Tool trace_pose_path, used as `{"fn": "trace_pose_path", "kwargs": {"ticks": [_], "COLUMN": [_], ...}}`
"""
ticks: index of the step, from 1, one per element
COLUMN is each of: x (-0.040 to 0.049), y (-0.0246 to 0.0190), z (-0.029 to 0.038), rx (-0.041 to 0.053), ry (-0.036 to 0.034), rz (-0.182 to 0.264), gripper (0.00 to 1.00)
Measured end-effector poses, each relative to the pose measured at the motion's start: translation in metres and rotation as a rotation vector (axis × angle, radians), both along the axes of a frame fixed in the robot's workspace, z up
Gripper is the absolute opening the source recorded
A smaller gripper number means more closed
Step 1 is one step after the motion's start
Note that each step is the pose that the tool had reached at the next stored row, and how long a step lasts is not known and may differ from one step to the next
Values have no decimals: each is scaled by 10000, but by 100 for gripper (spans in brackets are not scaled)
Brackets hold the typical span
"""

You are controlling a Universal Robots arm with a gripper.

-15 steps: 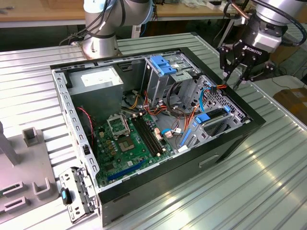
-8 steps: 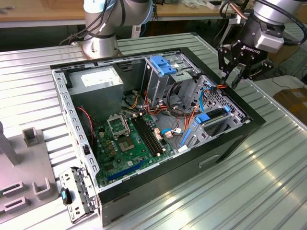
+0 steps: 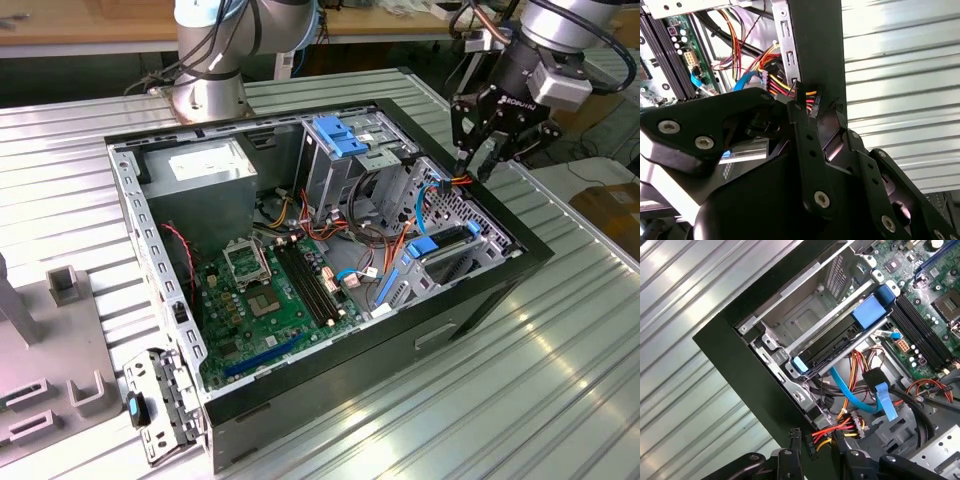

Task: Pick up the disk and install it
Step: 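Insert the first disk wire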

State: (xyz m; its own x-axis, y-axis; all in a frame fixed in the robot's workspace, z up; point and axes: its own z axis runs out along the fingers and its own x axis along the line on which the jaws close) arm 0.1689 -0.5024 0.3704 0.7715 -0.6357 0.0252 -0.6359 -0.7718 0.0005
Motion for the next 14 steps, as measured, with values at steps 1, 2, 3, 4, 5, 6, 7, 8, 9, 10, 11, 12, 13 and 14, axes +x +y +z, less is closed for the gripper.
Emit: {"fn": "trace_pose_path", "kwargs": {"ticks": [1,2,3,4,5,6,7,8,9,10,11,12,13,14], "x": [0,1,1,1,1,1,1,1,1,1,1,0,1,0], "y": [8,8,8,8,8,8,8,8,8,7,8,7,8,11], "z": [-11,-16,-18,-21,-23,-23,-24,-24,-27,-31,-37,-37,-39,-40], "rx": [-8,-11,-12,-17,-48,-104,-160,-205,-266,-294,-322,-326,-324,-347], "ry": [-6,-18,-32,-58,-65,-65,-66,-65,-63,-61,-63,-69,-70,-68], "rz": [195,529,768,1116,1274,1383,1462,1498,1550,1601,1751,1872,1873,1880], "gripper": [38,38,38,38,38,38,38,38,38,38,38,38,38,38]}}
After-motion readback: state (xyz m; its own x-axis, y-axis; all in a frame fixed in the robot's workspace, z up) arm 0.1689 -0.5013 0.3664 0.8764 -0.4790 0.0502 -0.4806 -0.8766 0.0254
